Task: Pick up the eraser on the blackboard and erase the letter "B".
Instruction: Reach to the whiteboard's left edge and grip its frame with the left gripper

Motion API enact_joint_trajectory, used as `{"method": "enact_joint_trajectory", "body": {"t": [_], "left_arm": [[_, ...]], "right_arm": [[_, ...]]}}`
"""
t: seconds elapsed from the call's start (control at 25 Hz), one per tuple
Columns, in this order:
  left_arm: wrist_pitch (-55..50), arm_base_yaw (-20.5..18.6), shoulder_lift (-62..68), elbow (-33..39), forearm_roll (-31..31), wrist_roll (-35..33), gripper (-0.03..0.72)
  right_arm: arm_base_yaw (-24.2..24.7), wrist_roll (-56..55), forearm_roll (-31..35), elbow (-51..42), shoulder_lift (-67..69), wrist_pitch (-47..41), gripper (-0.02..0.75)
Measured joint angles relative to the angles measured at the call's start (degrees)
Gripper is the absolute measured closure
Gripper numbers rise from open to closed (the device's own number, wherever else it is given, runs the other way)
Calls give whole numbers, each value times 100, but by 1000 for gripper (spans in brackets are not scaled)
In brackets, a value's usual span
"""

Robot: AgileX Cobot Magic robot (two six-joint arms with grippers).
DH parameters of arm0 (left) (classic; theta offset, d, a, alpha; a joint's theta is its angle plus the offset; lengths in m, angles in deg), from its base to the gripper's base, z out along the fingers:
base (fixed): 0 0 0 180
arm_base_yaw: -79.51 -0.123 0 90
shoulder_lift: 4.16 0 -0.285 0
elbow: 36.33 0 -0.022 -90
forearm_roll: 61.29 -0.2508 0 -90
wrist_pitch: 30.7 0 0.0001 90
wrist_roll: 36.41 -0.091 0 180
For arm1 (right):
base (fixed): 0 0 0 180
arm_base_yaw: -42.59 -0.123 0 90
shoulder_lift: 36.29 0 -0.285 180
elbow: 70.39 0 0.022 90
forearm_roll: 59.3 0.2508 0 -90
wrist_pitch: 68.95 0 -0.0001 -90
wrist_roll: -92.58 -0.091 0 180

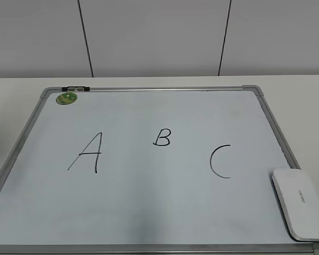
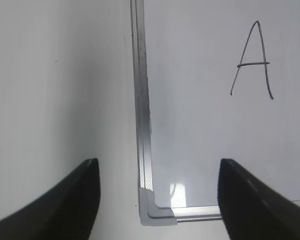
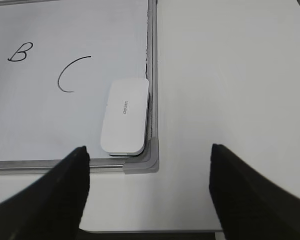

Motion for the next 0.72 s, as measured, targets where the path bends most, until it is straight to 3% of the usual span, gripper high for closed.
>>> {"method": "enact_joint_trajectory", "body": {"t": [0.72], "left_arm": [[20, 0, 2344, -1086, 196, 0, 152]], "right_arm": [[0, 0, 10, 0, 0, 0, 183]]}}
